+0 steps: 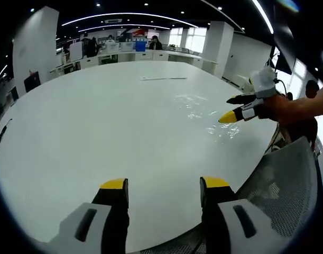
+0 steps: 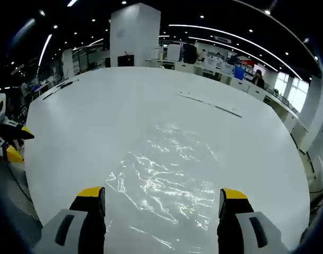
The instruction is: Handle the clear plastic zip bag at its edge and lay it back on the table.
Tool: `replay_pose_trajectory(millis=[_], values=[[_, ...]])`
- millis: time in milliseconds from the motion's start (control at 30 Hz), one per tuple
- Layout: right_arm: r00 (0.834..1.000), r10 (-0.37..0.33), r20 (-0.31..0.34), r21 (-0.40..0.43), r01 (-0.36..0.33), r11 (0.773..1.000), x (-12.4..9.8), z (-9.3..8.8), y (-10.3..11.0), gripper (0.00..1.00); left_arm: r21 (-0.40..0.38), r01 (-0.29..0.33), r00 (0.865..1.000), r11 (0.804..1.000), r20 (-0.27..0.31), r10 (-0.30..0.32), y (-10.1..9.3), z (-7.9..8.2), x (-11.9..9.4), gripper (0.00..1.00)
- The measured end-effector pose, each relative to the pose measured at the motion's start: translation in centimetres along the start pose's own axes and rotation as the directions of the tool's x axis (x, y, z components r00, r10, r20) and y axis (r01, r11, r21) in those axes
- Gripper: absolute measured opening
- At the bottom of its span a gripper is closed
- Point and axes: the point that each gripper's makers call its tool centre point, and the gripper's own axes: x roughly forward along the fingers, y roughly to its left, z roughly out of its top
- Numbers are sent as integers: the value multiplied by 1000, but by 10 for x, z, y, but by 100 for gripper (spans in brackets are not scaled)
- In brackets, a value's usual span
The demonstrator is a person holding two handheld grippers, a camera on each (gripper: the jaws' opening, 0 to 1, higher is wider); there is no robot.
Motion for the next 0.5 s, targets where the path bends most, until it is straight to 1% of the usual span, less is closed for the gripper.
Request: replay_pose_trajectory(millis=[33, 100, 133, 233, 333, 400, 500], values=[[1000, 1, -1, 1, -1, 1000, 1, 0, 1, 89, 1, -1, 1000, 1000, -1, 1, 1, 0, 1, 53], [1000, 5, -12, 20, -5, 1000, 11, -8, 0, 87, 3, -4, 1000, 1000, 0, 4, 2, 0, 1, 53], [1000, 11, -21, 39, -10, 999, 5, -8, 5, 87, 2, -8, 1000, 1000, 3, 8, 2, 0, 0, 53], [999, 17, -37, 56, -15, 998, 12, -15, 8, 86, -13, -20, 1000, 1000, 22, 21, 4, 5, -4, 53], [999, 22, -39, 61, -19, 998, 9, -14, 10, 85, -25, -24, 999, 999, 29, 25, 4, 6, -7, 53], [999, 24, -39, 57, -22, 998, 11, -14, 10, 84, -31, -21, 999, 999, 28, 22, 3, 6, -7, 53], [999, 40, -36, 63, -37, 997, 19, -12, 13, 84, -5, -6, 1000, 1000, 6, 6, -1, 2, -3, 53]])
